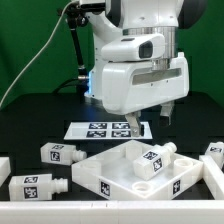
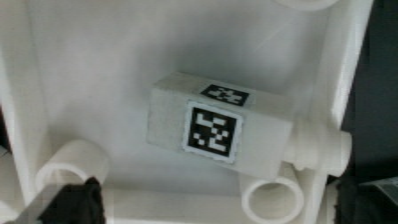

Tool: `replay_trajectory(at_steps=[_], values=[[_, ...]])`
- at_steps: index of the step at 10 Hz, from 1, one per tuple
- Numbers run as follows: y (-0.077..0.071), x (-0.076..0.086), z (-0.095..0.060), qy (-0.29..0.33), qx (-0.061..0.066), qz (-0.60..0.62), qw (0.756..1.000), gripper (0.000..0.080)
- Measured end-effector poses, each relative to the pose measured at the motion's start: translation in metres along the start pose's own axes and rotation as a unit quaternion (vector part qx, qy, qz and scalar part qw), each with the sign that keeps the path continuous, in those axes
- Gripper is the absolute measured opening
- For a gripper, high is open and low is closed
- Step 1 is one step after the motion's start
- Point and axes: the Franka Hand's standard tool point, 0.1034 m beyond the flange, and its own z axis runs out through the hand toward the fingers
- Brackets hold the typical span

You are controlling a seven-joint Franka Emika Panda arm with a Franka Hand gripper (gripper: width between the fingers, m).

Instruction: Assemble one leg

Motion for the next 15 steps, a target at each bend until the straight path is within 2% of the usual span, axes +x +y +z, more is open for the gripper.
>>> replay_trajectory(at_steps=[6, 7, 8, 9, 10, 12, 13, 15], values=[[0.0, -0.002, 0.002, -0.001, 0.001, -0.001, 1.0, 0.065], [0.006, -0.022, 0.014, 0.015, 0.0, -0.048, 0.999, 0.065], [0.007, -0.035, 0.018, 0.019, -0.01, -0.096, 0.995, 0.065], [0.003, -0.042, 0.02, 0.024, -0.018, -0.159, 0.987, 0.065], [-0.006, -0.049, 0.024, 0.018, -0.01, -0.175, 0.984, 0.065], [-0.003, -0.047, 0.023, 0.019, -0.012, -0.168, 0.985, 0.065], [-0.007, -0.047, 0.024, 0.02, -0.011, -0.157, 0.987, 0.065], [-0.033, -0.039, 0.026, 0.022, -0.005, -0.123, 0.992, 0.065]])
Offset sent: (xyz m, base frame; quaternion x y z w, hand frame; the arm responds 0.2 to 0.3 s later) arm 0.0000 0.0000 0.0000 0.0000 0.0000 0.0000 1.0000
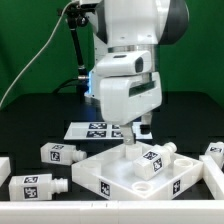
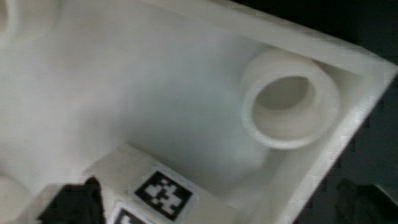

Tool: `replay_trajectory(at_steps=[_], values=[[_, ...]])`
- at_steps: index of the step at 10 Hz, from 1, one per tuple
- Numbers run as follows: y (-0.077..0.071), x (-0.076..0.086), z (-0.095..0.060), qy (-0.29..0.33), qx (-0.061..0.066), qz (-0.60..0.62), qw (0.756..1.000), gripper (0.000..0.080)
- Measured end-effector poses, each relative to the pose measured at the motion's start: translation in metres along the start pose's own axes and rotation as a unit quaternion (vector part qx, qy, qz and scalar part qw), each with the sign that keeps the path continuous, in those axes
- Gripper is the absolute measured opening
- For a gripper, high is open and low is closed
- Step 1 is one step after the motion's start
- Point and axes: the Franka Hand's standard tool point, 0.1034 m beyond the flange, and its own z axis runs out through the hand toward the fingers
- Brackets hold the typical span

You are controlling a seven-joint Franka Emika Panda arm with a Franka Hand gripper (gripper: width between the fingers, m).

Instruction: Assemble one leg

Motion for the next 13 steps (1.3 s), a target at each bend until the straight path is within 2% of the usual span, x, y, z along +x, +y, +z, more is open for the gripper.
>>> replay_trajectory(at_steps=[1, 3, 5, 11, 13], values=[[-0.009, 0.01, 0.002, 0.001, 0.003, 0.006, 1.0, 0.065], [-0.014, 0.013, 0.011, 0.004, 0.005, 0.003, 1.0, 0.065], [-0.019, 0.008, 0.024, 0.003, 0.009, 0.006, 1.0, 0.065], [-0.024, -0.009, 0.043, -0.003, 0.021, 0.018, 1.0, 0.065], [-0.024, -0.009, 0.043, -0.003, 0.02, 0.018, 1.0, 0.0385]])
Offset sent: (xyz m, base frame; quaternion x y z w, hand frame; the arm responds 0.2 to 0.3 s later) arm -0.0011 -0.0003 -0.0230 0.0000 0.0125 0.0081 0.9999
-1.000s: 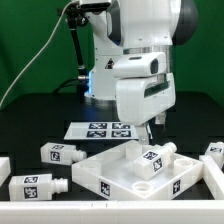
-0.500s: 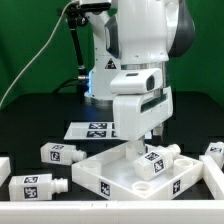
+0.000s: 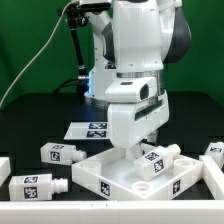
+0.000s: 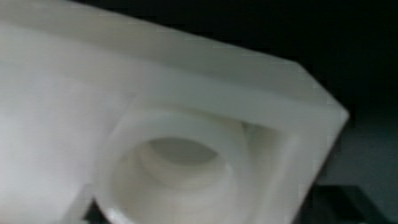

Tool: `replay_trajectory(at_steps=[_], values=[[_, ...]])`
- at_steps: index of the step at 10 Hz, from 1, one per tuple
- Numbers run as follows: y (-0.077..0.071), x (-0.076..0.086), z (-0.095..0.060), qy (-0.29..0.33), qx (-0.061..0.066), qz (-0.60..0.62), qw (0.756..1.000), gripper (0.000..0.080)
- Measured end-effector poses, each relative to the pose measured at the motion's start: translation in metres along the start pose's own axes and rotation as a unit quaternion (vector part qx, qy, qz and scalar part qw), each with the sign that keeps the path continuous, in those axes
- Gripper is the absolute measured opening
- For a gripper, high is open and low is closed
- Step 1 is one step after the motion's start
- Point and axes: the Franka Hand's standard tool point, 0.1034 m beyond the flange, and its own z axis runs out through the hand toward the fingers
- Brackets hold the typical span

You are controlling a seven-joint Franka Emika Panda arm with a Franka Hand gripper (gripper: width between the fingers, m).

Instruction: Assemble one leg

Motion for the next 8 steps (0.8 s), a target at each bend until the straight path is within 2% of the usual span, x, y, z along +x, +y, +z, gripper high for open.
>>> replay_trajectory(at_steps=[1, 2, 3, 7, 8], values=[[-0.0001, 0.0, 0.0001, 0.0, 0.0, 0.001, 1.0, 0.025], [-0.0004, -0.0002, 0.0004, 0.0, 0.0, 0.001, 1.0, 0.025], [0.0003, -0.0014, 0.0004, -0.001, 0.0, 0.002, 1.0, 0.0069], [0.0007, -0.0017, 0.0004, -0.001, 0.0, 0.001, 1.0, 0.0052], [0.006, -0.0074, -0.0001, -0.003, 0.0, -0.046, 0.999, 0.0052]])
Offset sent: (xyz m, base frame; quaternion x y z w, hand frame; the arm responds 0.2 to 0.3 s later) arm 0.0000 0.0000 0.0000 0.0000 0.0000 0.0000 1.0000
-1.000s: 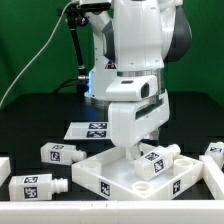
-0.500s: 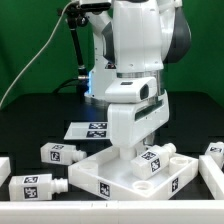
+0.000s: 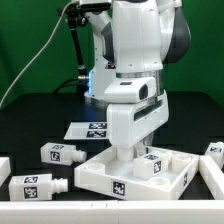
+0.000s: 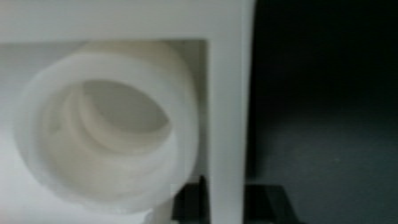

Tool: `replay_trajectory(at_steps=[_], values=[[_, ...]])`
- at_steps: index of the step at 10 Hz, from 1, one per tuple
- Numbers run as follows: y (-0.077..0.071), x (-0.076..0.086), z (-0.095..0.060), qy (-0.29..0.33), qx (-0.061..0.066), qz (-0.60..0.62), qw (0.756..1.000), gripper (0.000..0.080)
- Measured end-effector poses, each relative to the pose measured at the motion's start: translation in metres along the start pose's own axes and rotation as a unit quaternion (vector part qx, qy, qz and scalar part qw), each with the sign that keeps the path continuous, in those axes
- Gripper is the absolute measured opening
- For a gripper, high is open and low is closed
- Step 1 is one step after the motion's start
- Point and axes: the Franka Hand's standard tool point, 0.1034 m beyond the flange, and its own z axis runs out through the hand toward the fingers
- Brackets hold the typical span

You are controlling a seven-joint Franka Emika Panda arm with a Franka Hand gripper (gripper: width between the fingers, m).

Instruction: Assemble one leg

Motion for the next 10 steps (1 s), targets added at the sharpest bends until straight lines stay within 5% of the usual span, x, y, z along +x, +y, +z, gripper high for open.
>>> replay_trajectory(at_steps=[3, 5, 9, 10], values=[[0.02, -0.006, 0.001, -0.016, 0.021, -0.098, 0.995, 0.0052], [0.03, 0.001, 0.003, -0.037, 0.049, -0.159, 0.985, 0.0052], [0.031, 0.003, 0.003, -0.036, 0.048, -0.165, 0.984, 0.0052], [0.031, 0.002, 0.003, -0.036, 0.048, -0.164, 0.985, 0.0123]])
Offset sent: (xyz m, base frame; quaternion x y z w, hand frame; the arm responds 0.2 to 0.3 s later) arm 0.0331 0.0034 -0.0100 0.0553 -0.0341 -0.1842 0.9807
